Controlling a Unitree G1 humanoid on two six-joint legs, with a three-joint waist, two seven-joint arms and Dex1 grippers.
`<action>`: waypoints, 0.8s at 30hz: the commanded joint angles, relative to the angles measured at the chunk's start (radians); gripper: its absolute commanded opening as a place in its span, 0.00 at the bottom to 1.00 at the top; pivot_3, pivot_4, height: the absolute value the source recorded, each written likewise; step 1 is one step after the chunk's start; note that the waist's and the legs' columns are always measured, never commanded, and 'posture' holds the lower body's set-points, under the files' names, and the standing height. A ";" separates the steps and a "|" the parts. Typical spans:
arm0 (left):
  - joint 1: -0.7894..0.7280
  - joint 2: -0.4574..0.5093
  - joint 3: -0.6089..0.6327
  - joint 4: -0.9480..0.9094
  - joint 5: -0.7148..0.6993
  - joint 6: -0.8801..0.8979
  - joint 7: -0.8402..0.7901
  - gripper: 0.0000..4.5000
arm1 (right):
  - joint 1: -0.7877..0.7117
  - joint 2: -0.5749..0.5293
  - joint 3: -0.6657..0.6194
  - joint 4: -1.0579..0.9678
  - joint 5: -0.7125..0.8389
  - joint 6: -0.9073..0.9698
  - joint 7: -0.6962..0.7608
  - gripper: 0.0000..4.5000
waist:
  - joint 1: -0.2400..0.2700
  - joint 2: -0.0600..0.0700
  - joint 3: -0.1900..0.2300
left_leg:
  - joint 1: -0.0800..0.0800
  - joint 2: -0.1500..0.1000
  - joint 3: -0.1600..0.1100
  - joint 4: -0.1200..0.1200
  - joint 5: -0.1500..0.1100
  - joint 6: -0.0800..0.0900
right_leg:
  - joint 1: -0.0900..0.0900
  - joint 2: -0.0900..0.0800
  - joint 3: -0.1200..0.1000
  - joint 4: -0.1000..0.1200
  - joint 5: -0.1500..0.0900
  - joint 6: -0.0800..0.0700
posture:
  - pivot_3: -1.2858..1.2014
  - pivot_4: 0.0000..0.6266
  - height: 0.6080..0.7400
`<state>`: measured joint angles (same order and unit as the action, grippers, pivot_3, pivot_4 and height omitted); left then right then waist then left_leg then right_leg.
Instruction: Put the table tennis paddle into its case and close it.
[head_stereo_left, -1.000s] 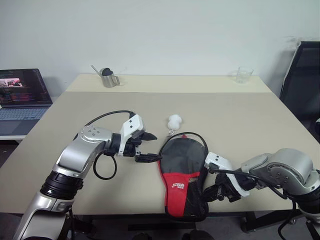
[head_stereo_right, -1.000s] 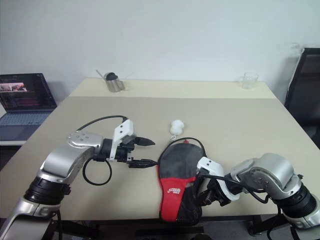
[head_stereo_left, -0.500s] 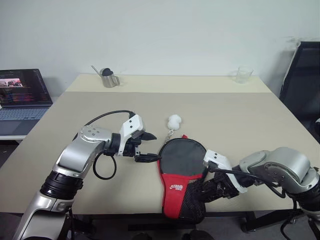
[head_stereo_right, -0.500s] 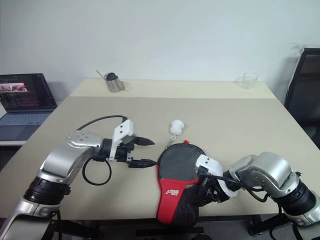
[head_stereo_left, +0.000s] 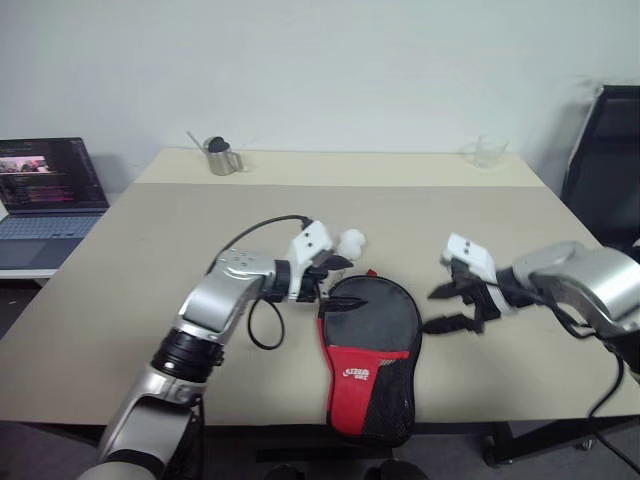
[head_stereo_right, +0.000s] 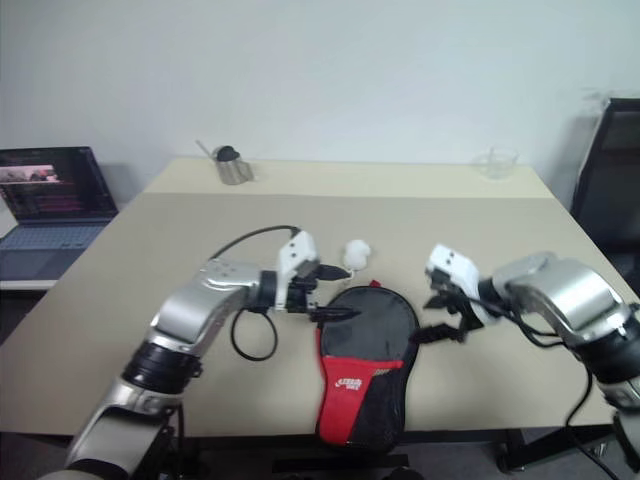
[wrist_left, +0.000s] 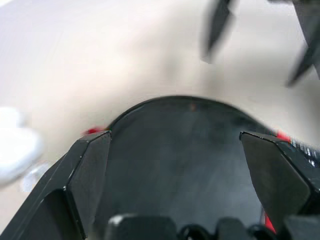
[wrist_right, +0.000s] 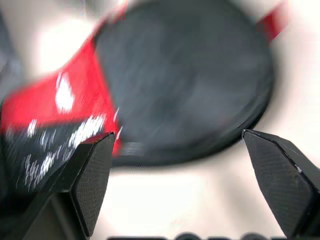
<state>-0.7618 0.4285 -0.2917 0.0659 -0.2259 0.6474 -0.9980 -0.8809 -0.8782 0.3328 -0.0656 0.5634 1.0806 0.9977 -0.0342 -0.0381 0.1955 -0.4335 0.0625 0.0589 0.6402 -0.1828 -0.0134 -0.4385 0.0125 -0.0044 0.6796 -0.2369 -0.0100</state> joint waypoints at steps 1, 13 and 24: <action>-0.026 -0.053 -0.018 0.017 0.010 0.018 0.039 1.00 | -0.109 0.114 -0.106 0.129 -0.034 -0.043 -0.089 0.99 | -0.002 0.000 0.000 | 0.000 0.001 0.000 0.000 0.000 0.000 | 0.000 0.001 0.000 0.001 0.000 -0.001 | 0.52 0.24 1.00; 0.053 -0.139 -0.054 0.213 0.104 0.053 0.196 1.00 | -0.480 0.654 -0.353 1.080 -0.239 -0.480 -0.666 0.99 | 0.002 0.001 -0.001 | 0.001 0.001 0.001 0.000 0.000 0.000 | 0.001 0.001 -0.001 0.001 0.002 -0.005 | 0.52 0.24 1.00; 0.166 -0.099 -0.013 0.012 0.083 0.165 0.256 1.00 | -0.475 0.873 -0.407 1.364 -0.351 -0.691 -0.787 0.99 | -0.013 0.001 -0.002 | 0.003 0.002 0.000 -0.001 0.000 0.000 | 0.001 0.001 0.002 0.002 0.003 -0.005 | 0.52 0.24 1.00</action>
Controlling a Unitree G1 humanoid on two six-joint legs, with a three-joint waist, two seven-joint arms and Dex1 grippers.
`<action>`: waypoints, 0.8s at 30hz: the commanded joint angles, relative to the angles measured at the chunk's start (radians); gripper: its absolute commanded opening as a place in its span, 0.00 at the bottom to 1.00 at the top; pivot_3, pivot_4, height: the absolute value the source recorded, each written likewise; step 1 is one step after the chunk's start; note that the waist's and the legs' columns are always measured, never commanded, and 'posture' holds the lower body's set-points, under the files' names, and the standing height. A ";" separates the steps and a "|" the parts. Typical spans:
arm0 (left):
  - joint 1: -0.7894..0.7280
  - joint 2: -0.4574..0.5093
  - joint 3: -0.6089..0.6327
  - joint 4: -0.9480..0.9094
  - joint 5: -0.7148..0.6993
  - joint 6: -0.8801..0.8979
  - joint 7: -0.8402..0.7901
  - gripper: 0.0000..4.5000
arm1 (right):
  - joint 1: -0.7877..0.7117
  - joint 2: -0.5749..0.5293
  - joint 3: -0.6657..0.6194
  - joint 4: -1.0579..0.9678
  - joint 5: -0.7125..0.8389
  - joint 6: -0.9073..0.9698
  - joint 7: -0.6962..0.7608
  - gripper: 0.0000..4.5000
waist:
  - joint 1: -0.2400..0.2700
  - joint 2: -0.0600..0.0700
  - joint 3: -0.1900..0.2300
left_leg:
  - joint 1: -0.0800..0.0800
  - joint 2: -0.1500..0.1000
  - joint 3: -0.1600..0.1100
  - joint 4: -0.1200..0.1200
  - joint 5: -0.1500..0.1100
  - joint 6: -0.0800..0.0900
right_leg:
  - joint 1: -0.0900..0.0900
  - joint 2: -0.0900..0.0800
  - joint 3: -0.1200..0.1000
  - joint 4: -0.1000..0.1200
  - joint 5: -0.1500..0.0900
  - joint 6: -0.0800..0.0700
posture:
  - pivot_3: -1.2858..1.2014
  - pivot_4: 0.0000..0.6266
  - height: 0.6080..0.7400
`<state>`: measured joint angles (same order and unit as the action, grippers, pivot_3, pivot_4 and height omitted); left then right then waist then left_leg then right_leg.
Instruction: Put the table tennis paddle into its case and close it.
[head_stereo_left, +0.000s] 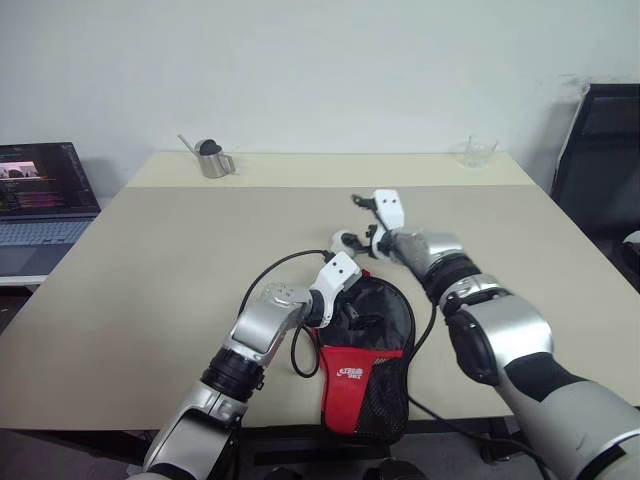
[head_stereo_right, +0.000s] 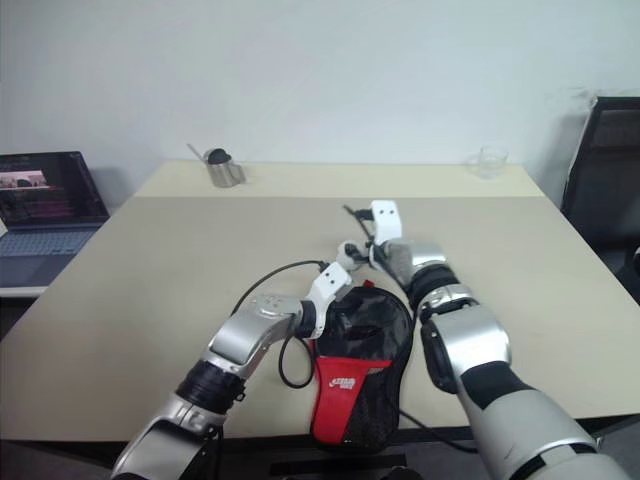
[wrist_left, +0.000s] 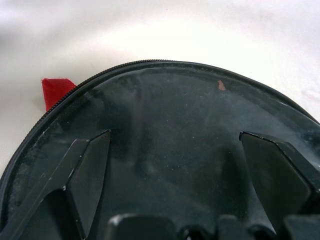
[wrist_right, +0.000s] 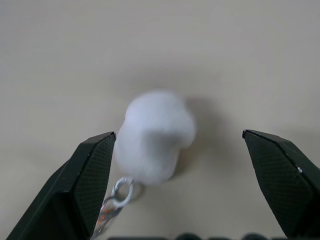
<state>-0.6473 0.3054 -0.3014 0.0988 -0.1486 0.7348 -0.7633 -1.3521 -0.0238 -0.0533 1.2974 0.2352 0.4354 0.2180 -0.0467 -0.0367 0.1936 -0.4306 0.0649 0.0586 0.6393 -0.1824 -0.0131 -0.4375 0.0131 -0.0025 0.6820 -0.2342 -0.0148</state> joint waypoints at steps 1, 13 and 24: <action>0.060 0.028 0.001 -0.039 0.003 0.090 0.027 1.00 | -0.001 0.029 -0.030 0.007 -0.026 -0.049 -0.010 0.99 | 0.000 0.000 0.000 | 0.000 0.000 0.000 0.000 0.000 0.000 | 0.000 0.000 -0.001 0.000 0.000 0.000 | 0.52 0.24 1.00; 0.146 0.103 0.058 -0.229 -0.027 0.219 0.090 1.00 | 0.021 0.133 -0.078 0.034 -0.083 -0.105 -0.077 0.99 | -0.005 0.000 -0.001 | 0.000 0.000 -0.001 0.000 0.000 0.000 | 0.000 0.000 0.000 0.000 0.000 0.000 | 0.52 0.24 1.00; 0.176 0.131 0.070 -0.297 -0.058 0.266 0.125 1.00 | 0.043 0.171 -0.103 0.039 -0.127 -0.137 -0.148 0.50 | -0.005 0.000 -0.001 | 0.000 0.000 -0.001 -0.001 0.000 0.000 | 0.000 -0.001 0.000 -0.001 0.000 0.000 | 0.52 0.24 1.00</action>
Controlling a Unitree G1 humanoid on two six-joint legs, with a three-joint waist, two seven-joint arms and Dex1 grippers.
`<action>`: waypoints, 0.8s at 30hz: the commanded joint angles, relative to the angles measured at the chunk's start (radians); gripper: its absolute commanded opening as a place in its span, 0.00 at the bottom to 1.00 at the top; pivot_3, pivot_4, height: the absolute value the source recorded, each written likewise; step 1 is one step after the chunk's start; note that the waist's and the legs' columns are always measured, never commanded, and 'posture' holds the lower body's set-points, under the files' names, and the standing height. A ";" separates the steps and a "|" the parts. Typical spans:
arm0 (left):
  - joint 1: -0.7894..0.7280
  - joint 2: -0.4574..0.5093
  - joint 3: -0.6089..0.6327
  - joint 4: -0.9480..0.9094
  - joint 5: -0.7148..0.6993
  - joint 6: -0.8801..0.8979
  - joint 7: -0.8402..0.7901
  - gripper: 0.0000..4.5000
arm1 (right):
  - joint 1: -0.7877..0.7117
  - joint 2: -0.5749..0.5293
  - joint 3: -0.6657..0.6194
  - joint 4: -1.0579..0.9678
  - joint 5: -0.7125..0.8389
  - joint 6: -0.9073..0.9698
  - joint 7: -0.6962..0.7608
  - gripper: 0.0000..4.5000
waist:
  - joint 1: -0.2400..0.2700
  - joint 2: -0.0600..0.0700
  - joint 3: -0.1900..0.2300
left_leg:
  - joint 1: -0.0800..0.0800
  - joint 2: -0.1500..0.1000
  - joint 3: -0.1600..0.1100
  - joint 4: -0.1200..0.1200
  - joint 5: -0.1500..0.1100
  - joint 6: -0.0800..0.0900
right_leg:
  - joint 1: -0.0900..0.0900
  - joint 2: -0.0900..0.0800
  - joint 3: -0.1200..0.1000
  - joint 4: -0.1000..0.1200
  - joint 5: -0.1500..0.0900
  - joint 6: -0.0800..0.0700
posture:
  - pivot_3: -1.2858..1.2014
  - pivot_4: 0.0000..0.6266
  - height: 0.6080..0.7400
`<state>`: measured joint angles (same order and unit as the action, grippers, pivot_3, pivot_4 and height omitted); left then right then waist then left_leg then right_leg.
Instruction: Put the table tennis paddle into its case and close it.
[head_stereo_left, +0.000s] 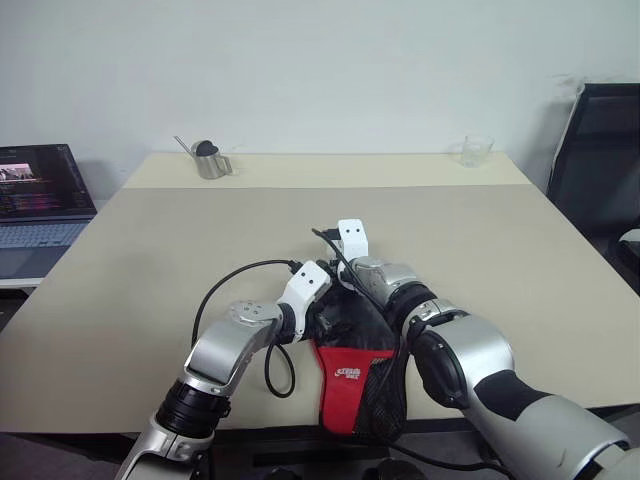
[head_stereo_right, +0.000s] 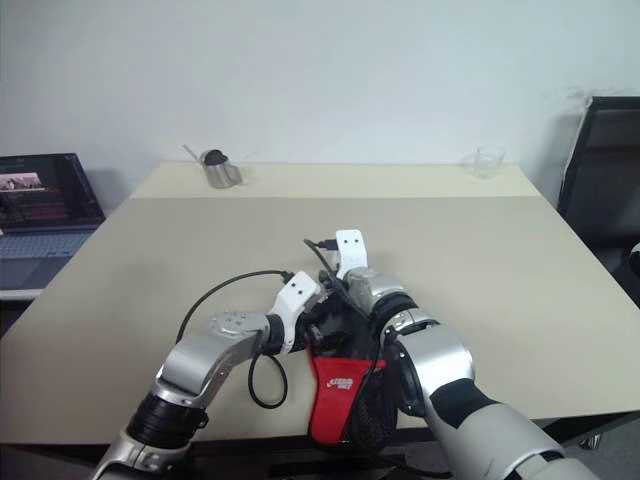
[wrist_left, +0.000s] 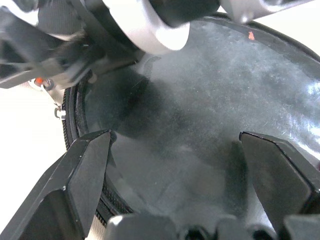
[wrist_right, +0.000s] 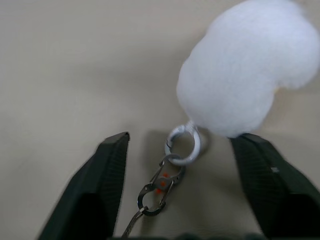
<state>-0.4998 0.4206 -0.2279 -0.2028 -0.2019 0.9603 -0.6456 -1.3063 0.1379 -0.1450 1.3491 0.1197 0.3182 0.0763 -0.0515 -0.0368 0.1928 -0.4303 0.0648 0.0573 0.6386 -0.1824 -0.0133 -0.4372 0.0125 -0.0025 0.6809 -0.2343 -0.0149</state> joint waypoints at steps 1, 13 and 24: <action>0.028 0.016 -0.004 0.004 -0.006 0.041 0.010 1.00 | -0.002 0.009 -0.013 -0.012 -0.014 -0.021 -0.006 0.42 | 0.000 0.000 0.000 | 0.000 0.000 0.000 0.000 0.000 0.000 | 0.000 0.000 0.000 0.000 0.000 0.000 | 0.52 0.24 1.00; 0.014 0.010 -0.024 0.026 -0.021 0.027 0.016 1.00 | -0.007 -0.029 -0.045 -0.016 -0.022 -0.018 -0.007 0.01 | 0.001 0.000 0.000 | 0.001 0.000 0.000 -0.001 0.000 0.000 | 0.000 0.000 0.000 0.000 0.000 0.000 | 0.52 0.24 1.00; -0.017 -0.009 -0.061 0.081 -0.017 -0.009 -0.003 1.00 | -0.036 -0.154 -0.041 -0.039 -0.041 0.013 0.001 0.01 | 0.011 0.000 0.000 | 0.001 -0.001 0.000 0.000 0.000 0.000 | 0.001 0.000 0.000 0.000 0.000 0.000 | 0.52 0.24 1.00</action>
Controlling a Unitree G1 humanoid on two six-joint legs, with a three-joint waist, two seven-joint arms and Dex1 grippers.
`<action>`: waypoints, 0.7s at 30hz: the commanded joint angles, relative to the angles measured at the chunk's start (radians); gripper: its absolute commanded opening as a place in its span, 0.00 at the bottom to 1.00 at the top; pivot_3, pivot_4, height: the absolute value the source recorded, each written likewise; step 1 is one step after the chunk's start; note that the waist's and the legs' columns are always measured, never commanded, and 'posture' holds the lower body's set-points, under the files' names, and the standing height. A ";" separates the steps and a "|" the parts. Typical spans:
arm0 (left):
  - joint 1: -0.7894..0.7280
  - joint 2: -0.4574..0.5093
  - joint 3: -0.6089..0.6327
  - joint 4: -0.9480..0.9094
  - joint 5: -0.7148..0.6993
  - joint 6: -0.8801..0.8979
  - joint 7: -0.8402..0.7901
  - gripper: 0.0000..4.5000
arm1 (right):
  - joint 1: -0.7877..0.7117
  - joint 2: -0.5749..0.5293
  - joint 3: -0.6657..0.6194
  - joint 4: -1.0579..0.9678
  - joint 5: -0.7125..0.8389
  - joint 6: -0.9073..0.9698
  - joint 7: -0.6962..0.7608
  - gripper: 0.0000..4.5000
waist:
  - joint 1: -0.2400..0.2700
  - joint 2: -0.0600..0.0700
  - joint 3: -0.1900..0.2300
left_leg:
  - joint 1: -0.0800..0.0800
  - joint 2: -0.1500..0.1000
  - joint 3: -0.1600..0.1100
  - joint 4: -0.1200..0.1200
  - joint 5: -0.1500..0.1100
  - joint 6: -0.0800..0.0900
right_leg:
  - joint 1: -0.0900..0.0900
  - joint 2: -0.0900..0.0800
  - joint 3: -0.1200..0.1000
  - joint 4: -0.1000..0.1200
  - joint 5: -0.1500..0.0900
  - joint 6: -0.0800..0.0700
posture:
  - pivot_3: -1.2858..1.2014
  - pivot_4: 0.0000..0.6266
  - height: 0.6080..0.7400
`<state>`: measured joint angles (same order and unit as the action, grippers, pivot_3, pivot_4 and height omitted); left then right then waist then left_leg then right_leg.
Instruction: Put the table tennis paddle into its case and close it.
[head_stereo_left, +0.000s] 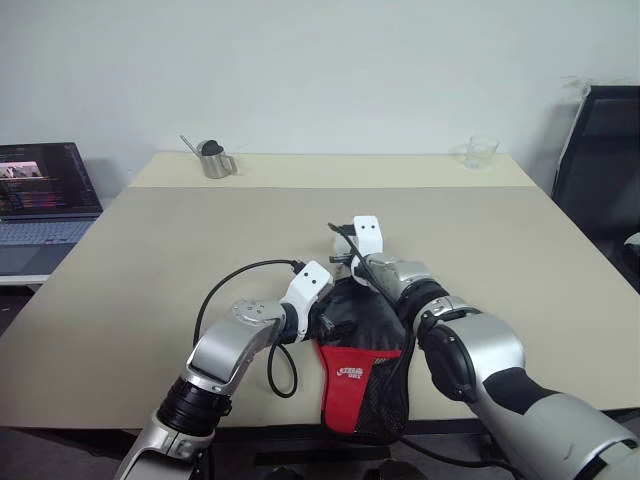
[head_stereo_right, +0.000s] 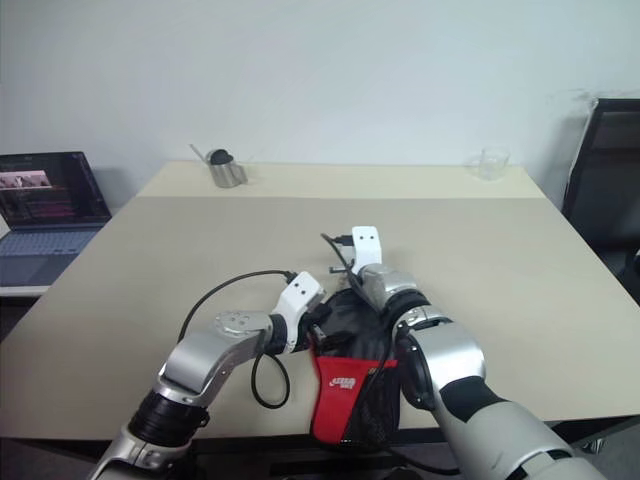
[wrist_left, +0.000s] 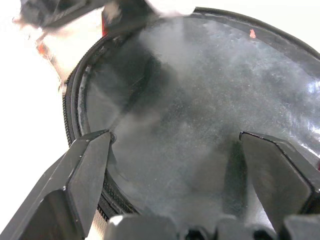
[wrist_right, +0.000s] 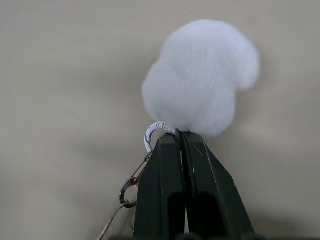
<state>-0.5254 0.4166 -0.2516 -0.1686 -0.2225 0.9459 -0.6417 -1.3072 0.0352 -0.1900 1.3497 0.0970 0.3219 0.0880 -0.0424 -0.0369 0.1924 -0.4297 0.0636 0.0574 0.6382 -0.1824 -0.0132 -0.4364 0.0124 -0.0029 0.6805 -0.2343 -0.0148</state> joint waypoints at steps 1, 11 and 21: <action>0.006 -0.007 -0.040 0.052 0.005 0.001 -0.010 1.00 | -0.034 -0.066 0.007 -0.041 -0.022 0.016 -0.013 0.01 | 0.004 0.000 0.000 | 0.000 0.000 0.000 0.000 0.000 0.000 | 0.000 0.000 0.000 0.000 0.000 0.000 | 0.52 0.24 1.00; -0.032 -0.028 -0.079 0.119 0.013 -0.050 -0.044 1.00 | -0.007 -0.189 0.007 -0.055 -0.030 0.039 -0.038 0.01 | 0.017 0.000 0.000 | 0.000 -0.001 0.001 0.000 0.001 0.001 | 0.001 -0.001 -0.002 0.000 0.000 0.001 | 0.52 0.24 1.00; -0.063 -0.042 -0.107 0.171 0.019 -0.079 -0.072 1.00 | 0.031 -0.286 0.018 -0.079 -0.040 0.074 -0.034 0.01 | 0.026 0.000 0.000 | -0.002 -0.002 0.001 0.001 0.003 0.005 | 0.004 -0.009 -0.005 -0.003 0.003 0.006 | 0.52 0.24 1.00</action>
<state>-0.6038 0.3768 -0.3228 -0.0339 -0.2112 0.8476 -0.6937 -1.2666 -0.1680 -0.1745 1.3404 0.0804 0.4045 0.0865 -0.0161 -0.0367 0.1924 -0.4317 0.0610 0.0580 0.6387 -0.1791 -0.0079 -0.4314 0.0024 -0.0088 0.6757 -0.2315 -0.0089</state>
